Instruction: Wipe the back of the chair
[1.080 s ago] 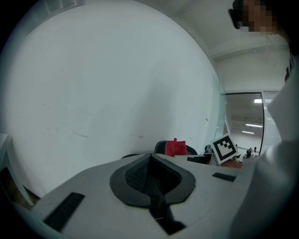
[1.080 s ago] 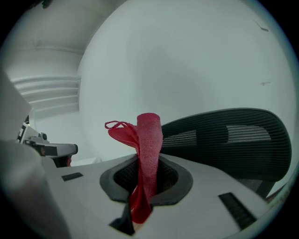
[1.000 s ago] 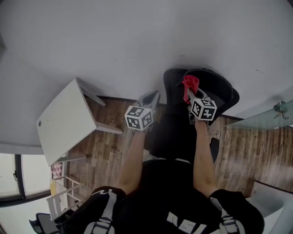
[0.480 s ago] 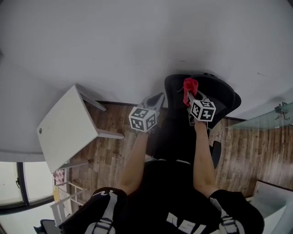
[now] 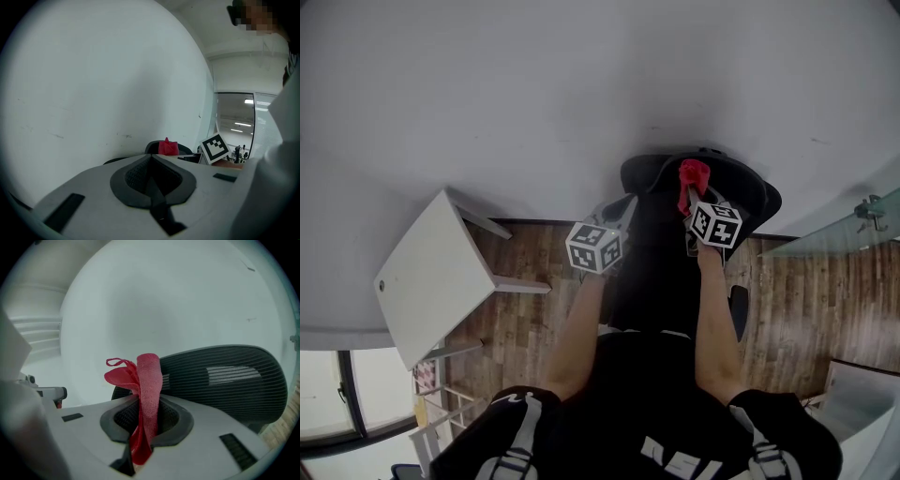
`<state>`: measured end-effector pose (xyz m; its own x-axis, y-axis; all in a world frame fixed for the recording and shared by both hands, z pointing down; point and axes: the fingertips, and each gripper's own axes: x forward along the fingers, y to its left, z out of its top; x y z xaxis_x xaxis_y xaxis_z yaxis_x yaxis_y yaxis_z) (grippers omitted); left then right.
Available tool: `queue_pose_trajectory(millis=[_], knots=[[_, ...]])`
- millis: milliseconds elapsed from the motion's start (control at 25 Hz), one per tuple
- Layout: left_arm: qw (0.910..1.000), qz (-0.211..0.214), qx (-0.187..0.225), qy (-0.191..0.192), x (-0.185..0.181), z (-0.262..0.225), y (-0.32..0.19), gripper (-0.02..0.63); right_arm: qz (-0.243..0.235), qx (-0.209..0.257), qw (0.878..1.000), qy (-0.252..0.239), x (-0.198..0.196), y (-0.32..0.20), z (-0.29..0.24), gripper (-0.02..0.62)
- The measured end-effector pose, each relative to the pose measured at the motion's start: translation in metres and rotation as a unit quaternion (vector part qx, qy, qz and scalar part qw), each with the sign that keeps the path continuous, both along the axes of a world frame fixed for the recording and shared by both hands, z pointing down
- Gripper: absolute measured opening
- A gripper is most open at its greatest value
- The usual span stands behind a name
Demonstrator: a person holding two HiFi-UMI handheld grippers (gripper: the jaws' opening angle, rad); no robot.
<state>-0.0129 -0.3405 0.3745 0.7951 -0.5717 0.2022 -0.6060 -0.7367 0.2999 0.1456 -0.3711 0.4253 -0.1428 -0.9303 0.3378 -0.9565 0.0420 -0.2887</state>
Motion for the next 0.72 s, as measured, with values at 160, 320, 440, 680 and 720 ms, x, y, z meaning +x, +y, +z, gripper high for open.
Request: queue_pose_trajectory(millis=[160, 320, 440, 680, 720], knots=[[1.0000, 0.004, 0.003, 0.002, 0.015, -0.004, 0.004, 0.023, 0.025, -0.005, 1.000, -0.002, 0.027, 0.006, 0.000, 0.069], [1.0000, 0.003, 0.003, 0.005, 0.028, -0.005, 0.009, 0.023, 0.045, -0.007, 0.999, 0.001, 0.053, 0.016, 0.000, 0.069], [1.0000, 0.006, 0.002, 0.005, 0.039, -0.005, 0.016, 0.023, 0.062, -0.009, 0.998, 0.002, 0.075, 0.026, 0.000, 0.069], [1.0000, 0.007, -0.002, 0.006, 0.059, -0.003, 0.028, 0.023, 0.091, -0.015, 0.996, -0.001, 0.117, 0.050, 0.005, 0.069], [0.9999, 0.007, -0.002, 0.007, 0.062, -0.002, 0.031, 0.023, 0.094, -0.016, 0.995, 0.000, 0.122, 0.054, 0.006, 0.069]])
